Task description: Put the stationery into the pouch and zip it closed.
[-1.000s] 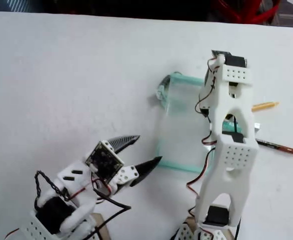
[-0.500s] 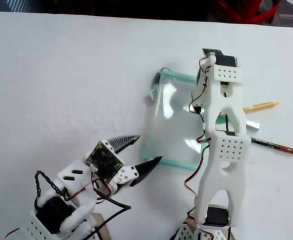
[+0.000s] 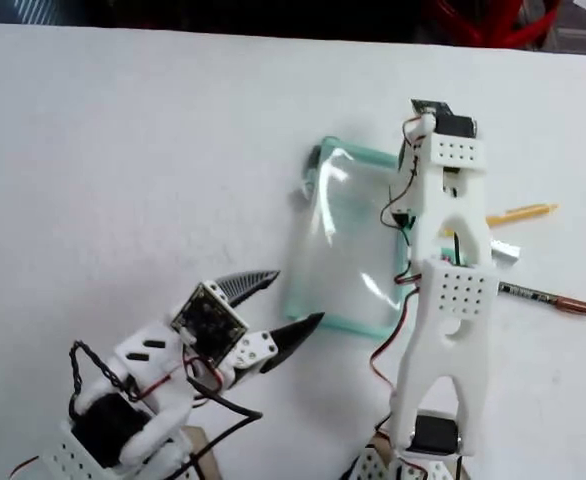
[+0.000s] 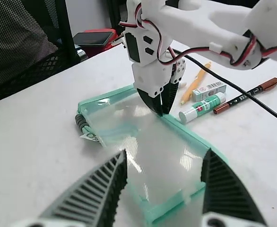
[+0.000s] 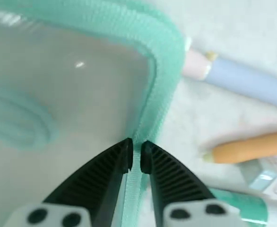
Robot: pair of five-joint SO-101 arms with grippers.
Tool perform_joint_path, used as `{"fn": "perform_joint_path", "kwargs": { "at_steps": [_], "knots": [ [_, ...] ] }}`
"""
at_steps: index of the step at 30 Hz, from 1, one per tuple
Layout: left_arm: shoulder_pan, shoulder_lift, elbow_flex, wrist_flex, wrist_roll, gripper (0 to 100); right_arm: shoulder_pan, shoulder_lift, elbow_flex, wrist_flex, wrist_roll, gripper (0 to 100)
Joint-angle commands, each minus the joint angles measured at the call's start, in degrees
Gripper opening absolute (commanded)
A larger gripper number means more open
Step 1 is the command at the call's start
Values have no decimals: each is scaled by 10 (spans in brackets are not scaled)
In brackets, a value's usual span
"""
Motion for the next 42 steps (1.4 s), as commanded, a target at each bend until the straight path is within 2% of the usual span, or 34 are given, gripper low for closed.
{"fn": "perform_joint_path", "kwargs": {
  "at_steps": [1, 8, 12, 15, 20, 26, 30, 32, 37, 40, 42],
  "knots": [
    [-3, -2, -3, -12, -5, 253, -1, -19, -30, 9, 7, 19],
    [-4, -2, -3, -13, -5, 253, -11, -183, 27, 10, 7, 19],
    [-4, -2, -3, -13, -5, 253, -43, -315, 139, 9, 11, 19],
    [-4, -2, -3, -13, -5, 253, -84, -413, 242, 7, 55, 19],
    [-4, -2, -3, -13, -2, 253, -82, -502, 325, -101, 50, 22],
    [-4, -2, -3, -12, -1, 252, -71, -446, 328, -298, 18, 132],
    [-4, -2, -2, -12, 0, 252, -44, -356, 329, -457, 23, 75],
    [-4, -5, 5, -13, 0, 252, -17, -313, 326, -495, 23, 19],
    [-4, -5, 23, -43, 0, 252, 51, -236, 285, -479, 23, 33],
    [-4, -5, 28, -52, 0, 252, 62, -182, 253, -432, 27, 33],
    [-4, -5, 27, -51, 0, 252, 58, -144, 227, -384, 75, 33]
  ]
}}
